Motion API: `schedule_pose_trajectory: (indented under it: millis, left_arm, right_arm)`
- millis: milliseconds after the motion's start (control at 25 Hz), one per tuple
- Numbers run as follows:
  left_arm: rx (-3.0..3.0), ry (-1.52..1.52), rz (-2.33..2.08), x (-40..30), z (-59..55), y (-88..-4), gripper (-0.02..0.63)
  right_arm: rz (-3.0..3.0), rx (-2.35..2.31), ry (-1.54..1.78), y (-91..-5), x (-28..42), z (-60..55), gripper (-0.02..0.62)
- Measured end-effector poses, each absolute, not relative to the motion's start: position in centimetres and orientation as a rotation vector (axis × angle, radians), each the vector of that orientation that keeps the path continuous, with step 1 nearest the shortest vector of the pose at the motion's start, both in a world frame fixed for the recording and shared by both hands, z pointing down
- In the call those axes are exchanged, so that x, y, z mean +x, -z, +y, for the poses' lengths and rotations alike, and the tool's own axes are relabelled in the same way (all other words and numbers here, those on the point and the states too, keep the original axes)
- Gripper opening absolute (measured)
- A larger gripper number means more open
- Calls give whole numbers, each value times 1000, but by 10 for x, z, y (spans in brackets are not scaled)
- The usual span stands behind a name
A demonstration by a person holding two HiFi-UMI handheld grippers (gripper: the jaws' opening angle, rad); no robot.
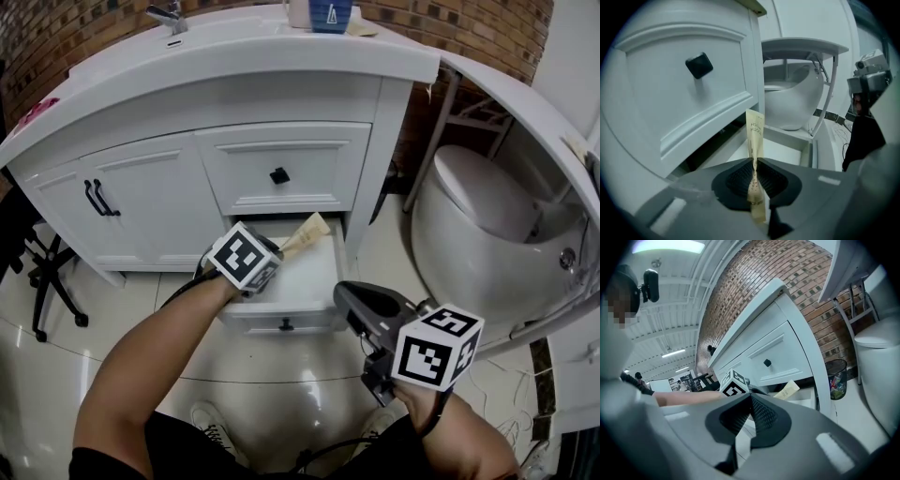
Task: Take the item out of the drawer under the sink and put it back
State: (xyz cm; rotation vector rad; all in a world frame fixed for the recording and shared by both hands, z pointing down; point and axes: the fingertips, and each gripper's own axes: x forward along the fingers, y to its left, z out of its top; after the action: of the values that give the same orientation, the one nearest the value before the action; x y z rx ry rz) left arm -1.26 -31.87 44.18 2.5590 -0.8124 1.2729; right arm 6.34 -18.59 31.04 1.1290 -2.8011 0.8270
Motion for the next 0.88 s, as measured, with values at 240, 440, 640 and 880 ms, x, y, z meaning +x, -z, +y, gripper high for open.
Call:
schedule_pose_trajectory:
  millis: [240, 440, 640, 880]
  left_arm:
    - [2504, -1327, -779, -5, -331, -461, 46]
    - [2523, -1311, -844, -7, -340, -454, 95]
    - [2529, -1266, -841, -11, -337, -442, 79]
    - [2565, -1177, -853, -11, -325, -421, 51]
  right_arm:
    - [-2800, 1118, -831, -312, 62, -187, 5]
    - [-2803, 1112, -830, -311, 63, -187, 5]
    - [-2804, 1110, -832, -311, 62, -187, 5]
    - [-2803, 1093, -816, -311, 56, -186, 5]
